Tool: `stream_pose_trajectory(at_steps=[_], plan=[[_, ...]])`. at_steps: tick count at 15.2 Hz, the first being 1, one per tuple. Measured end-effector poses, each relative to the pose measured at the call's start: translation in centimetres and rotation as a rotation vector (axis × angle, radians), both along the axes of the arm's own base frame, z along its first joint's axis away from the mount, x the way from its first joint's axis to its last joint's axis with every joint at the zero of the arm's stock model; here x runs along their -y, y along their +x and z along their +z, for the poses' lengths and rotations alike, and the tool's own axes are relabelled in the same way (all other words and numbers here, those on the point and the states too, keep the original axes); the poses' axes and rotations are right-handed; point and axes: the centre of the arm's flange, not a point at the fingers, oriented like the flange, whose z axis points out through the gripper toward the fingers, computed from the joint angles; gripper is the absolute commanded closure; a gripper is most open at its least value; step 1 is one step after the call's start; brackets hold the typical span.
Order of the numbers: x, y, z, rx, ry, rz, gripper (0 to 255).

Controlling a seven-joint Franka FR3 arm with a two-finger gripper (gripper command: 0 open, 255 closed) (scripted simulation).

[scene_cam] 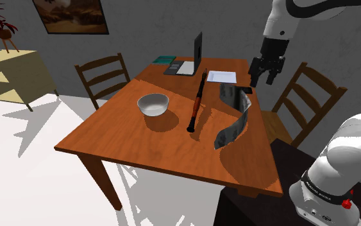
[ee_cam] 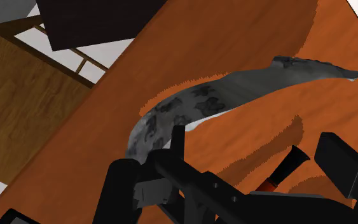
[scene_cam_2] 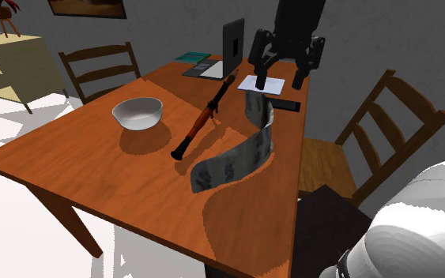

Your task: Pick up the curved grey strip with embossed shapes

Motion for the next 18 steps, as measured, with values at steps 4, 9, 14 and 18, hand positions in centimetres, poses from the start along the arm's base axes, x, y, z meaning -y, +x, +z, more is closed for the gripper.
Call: stream_pose_trajectory(at_steps=[4,9,14,18], plan=[[0.7,1.8,-1.8,-0.017,-0.015,-0.099,0],[3.4,5.8,-6.0,-0.055,-0.049,-0.332,0],[7.0,8.6,-10.5,-0.093,-0.084,-0.565,0],[7.2,9.1,-12.8,-0.099,-0.09,-0.607,0]])
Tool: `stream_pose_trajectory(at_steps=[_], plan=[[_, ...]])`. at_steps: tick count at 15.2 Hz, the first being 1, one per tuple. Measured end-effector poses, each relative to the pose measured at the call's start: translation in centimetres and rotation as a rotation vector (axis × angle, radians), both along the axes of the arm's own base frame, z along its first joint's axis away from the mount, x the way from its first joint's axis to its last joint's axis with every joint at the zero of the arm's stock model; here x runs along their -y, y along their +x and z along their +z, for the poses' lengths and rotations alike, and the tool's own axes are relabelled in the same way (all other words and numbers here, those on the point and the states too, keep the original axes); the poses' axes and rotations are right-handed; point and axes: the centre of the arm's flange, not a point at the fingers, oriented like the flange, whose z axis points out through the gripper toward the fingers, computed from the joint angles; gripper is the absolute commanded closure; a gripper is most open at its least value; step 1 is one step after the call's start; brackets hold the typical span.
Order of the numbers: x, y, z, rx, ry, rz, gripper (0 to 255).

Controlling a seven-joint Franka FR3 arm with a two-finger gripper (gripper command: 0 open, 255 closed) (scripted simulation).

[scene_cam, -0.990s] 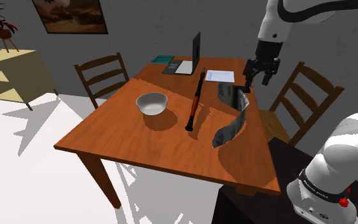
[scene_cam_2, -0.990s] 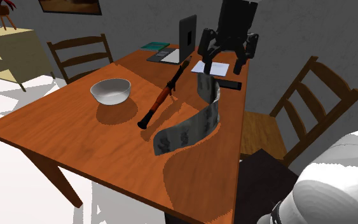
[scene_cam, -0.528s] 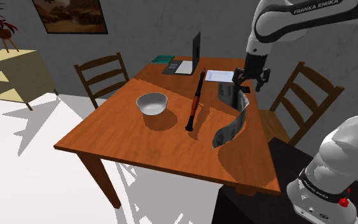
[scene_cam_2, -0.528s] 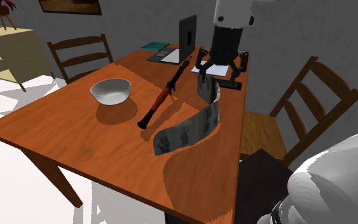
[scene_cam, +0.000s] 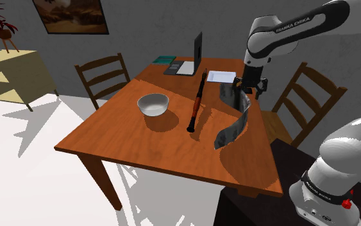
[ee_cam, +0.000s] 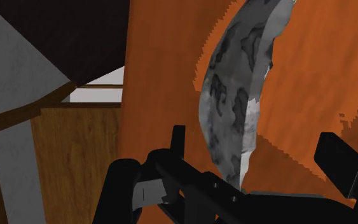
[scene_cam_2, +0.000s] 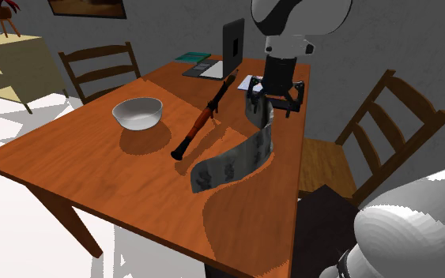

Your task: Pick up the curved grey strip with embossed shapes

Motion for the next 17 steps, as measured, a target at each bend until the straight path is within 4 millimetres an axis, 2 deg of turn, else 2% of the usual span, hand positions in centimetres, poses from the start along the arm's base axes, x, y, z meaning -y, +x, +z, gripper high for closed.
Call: stream_pose_trajectory(at_steps=[4,5,15,17], plan=[[0.0,0.1,-2.0,0.0,0.0,-0.003,0],[0.0,0.0,-2.2,0.0,0.0,-0.003,255],[0.1,0.0,-2.4,0.001,-0.001,-0.003,255],[0.0,-0.1,-1.8,0.0,-0.001,-0.003,255]])
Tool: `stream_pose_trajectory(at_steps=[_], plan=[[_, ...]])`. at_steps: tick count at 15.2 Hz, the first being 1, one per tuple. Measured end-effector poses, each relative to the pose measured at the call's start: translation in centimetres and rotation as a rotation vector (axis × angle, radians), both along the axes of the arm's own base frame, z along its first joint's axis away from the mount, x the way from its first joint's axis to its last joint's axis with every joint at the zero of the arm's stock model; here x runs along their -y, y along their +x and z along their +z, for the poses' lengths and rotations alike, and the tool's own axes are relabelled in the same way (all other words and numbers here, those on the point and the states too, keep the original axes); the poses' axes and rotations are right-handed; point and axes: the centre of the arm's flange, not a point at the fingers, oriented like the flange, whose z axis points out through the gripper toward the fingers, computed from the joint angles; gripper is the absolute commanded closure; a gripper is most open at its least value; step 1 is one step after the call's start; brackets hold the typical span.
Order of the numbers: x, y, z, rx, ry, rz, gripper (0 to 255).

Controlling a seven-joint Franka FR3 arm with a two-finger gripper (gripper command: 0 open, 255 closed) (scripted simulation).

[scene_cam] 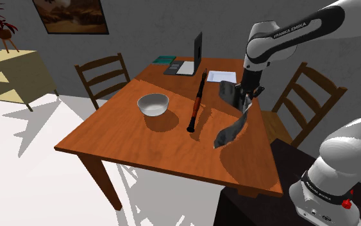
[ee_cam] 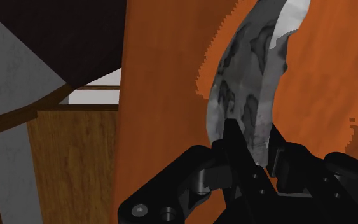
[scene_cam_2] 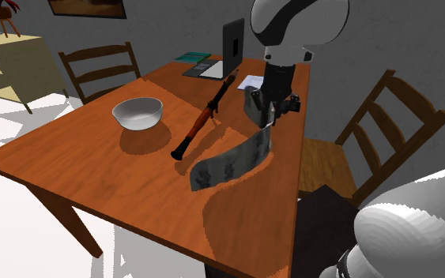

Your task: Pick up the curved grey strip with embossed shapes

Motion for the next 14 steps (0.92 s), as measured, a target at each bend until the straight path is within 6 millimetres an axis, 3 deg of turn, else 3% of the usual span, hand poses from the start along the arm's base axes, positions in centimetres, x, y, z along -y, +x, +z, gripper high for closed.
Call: stream_pose_trajectory(at_steps=[14], plan=[[0.0,0.1,7.0,0.0,0.0,0.0,255]])
